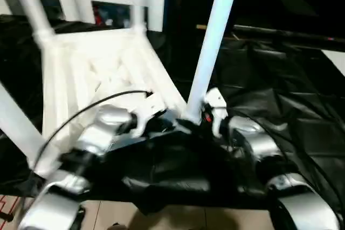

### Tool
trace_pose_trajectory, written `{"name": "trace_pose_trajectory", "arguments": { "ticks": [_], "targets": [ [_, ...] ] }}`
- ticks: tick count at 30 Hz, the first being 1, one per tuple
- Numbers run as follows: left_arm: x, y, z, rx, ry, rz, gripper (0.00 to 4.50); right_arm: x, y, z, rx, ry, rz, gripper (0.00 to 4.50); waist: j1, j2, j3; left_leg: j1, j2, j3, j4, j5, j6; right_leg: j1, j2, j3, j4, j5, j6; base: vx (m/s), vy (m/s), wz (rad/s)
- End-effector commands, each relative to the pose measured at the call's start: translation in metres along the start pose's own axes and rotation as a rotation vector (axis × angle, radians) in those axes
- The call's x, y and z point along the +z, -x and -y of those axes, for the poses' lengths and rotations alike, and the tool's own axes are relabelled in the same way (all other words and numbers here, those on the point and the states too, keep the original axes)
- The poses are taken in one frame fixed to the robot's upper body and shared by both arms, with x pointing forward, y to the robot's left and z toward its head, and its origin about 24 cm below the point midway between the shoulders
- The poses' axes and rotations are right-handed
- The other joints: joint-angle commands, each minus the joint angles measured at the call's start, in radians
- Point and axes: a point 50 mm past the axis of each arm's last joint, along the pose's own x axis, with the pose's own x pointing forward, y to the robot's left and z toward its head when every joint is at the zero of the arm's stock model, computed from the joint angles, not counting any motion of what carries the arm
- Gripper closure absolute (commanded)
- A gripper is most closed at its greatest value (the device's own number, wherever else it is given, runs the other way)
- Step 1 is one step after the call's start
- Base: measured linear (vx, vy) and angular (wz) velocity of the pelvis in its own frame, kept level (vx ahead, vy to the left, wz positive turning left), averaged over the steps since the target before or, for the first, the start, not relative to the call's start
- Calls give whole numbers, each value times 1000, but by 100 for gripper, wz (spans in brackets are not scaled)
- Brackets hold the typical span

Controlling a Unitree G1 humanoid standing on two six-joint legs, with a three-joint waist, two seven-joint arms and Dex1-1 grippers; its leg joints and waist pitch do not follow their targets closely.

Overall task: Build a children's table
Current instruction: Rotate leg to tighten

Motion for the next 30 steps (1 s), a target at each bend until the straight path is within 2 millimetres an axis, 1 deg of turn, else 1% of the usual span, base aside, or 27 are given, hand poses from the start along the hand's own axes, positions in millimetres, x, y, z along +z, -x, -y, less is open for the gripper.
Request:
{"name": "trace_pose_trajectory", "arguments": {
  "ticks": [1, 3, 4, 5, 6, 8, 9, 10, 11, 12, 13, 18, 19, 20, 21, 22, 23, 24, 25, 26, 27, 28, 29, 30],
  "targets": [
    [3, -9, 16, -162, -32, 39, 450, 5, 5, -6, 122, 7, 6, 77, 0, 10, -60, 12, 7, 11, -65, -297, 29, 48, -35, 34, -73, -242, -212, 0, 0, 0],
    [2, -5, 16, -186, -35, 39, 450, 5, 10, -7, 171, 11, -4, 95, 7, 11, -58, 15, 10, 11, -66, -316, 24, 44, -37, 36, -75, -273, -202, 0, 0, 0],
    [1, -4, 17, -195, -36, 40, 450, 4, 11, -8, 187, 12, -8, 98, 9, 10, -58, 14, 9, 11, -66, -316, 23, 45, -37, 36, -75, -276, -200, 0, 0, 0],
    [0, 1, 18, -225, -31, 38, 450, 4, 14, -10, 232, 16, -19, 108, 15, 11, -58, 15, 10, 11, -66, -313, 18, 45, -37, 36, -76, -280, -197, 0, 0, 0],
    [0, 3, 18, -237, -32, 35, 450, 4, 15, -11, 247, 12, -23, 129, 17, 11, -59, 13, 10, 12, -67, -307, 16, 46, -36, 36, -73, -276, -198, 0, 0, 0],
    [-1, 5, 18, -251, -31, 33, 450, 3, 16, -13, 276, 10, -33, 134, 18, 11, -58, 13, 10, 10, -68, -305, 9, 46, -37, 35, -73, -287, -193, 0, 0, 0],
    [-1, 6, 18, -254, -31, 33, 450, 3, 16, -14, 284, 10, -36, 145, 18, 11, -58, 13, 10, 11, -68, -306, 7, 45, -37, 35, -74, -289, -192, 0, 0, 0],
    [-1, 6, 17, -255, -32, 33, 450, 3, 17, -15, 291, 8, -40, 145, 18, 11, -59, 14, 10, 11, -67, -305, 6, 45, -38, 36, -74, -288, -192, 0, 0, 0],
    [-1, 7, 17, -254, -33, 31, 450, 2, 16, -17, 298, 4, -44, 158, 19, 10, -59, 15, 10, 11, -67, -304, 5, 44, -37, 36, -73, -285, -193, 0, 0, 0],
    [-1, 7, 16, -245, -35, 29, 450, 1, 15, -18, 301, 2, -50, 169, 19, 12, -60, 13, 9, 10, -68, -301, 2, 46, -38, 36, -72, -284, -192, 0, 0, 0],
    [-1, 7, 16, -245, -35, 29, 450, 1, 15, -18, 301, 2, -50, 174, 19, 11, -60, 13, 9, 11, -67, -300, 2, 46, -38, 36, -73, -282, -191, 0, 0, 0],
    [-1, 5, 13, -208, -38, 25, 450, -2, 14, -20, 295, -18, -57, 187, 19, 10, -60, 13, 8, 10, -67, -293, 1, 46, -38, 35, -72, -277, -192, 0, 0, 0],
    [0, 2, 9, -150, -29, 22, 450, -3, 12, -19, 262, -34, -52, 187, 20, 13, -60, 13, 8, 10, -67, -293, 0, 46, -37, 36, -72, -276, -191, 0, 0, 0],
    [0, 0, 5, -102, -19, 18, 450, -4, 11, -18, 232, -48, -46, 188, 19, 11, -58, 15, 7, 11, -67, -304, -2, 42, -36, 36, -76, -292, -187, 0, 0, 0],
    [0, -2, 1, -54, -13, 15, 450, -5, 8, -15, 179, -64, -41, 188, 19, 13, -58, 19, 6, 11, -66, -324, -8, 39, -39, 37, -80, -327, -180, 0, 0, 0],
    [2, -5, -3, -1, -1, 14, 450, -6, 4, -10, 92, -77, -43, 188, 16, 9, -55, 15, 5, 8, -68, -334, -20, 41, -40, 35, -83, -366, -168, 0, 0, 0],
    [4, -8, -7, 51, 13, 16, 450, -8, -1, -3, -20, -91, -48, 188, 14, 9, -55, 14, 5, 5, -69, -339, -28, 42, -41, 34, -83, -389, -160, 0, 0, 0],
    [4, -8, -7, 55, 14, 16, 450, -8, -1, -3, -29, -92, -49, 188, 7, 11, -55, 13, 2, 3, -70, -356, -41, 40, -41, 32, -88, -434, -144, 0, 0, 0],
    [6, -10, -9, 78, 20, 18, 450, -10, -4, 0, -89, -106, -56, 188, 5, 9, -58, 10, 0, 1, -68, -354, -43, 46, -43, 30, -87, -449, -135, 0, 0, 0],
    [8, -14, -11, 114, 28, 19, 450, -12, -8, 3, -165, -137, -71, 188, 0, 9, -56, 6, 0, -1, -70, -359, -42, 46, -43, 29, -92, -472, -120, 0, 0, 0],
    [10, -17, -12, 140, 36, 20, 450, -14, -11, 5, -218, -161, -77, 188, -8, 10, -55, 11, 0, -1, -68, -377, -43, 38, -43, 28, -96, -502, -114, 0, 0, 0],
    [14, -22, -14, 171, 45, 24, 450, -15, -16, 5, -266, -193, -72, 188, -12, 14, -56, 14, -1, -2, -66, -384, -43, 35, -44, 29, -98, -507, -115, 0, 0, 0],
    [15, -22, -14, 173, 46, 24, 450, -15, -17, 5, -269, -195, -72, 188, -15, 11, -57, 13, -1, -4, -66, -381, -42, 38, -43, 26, -99, -504, -114, 0, 0, 0],
    [18, -26, -15, 196, 58, 33, 450, -16, -21, 5, -315, -221, -78, 188, -17, 12, -57, 8, -1, -2, -67, -371, -37, 39, -42, 27, -98, -485, -117, 0, 0, 0]
  ]
}}
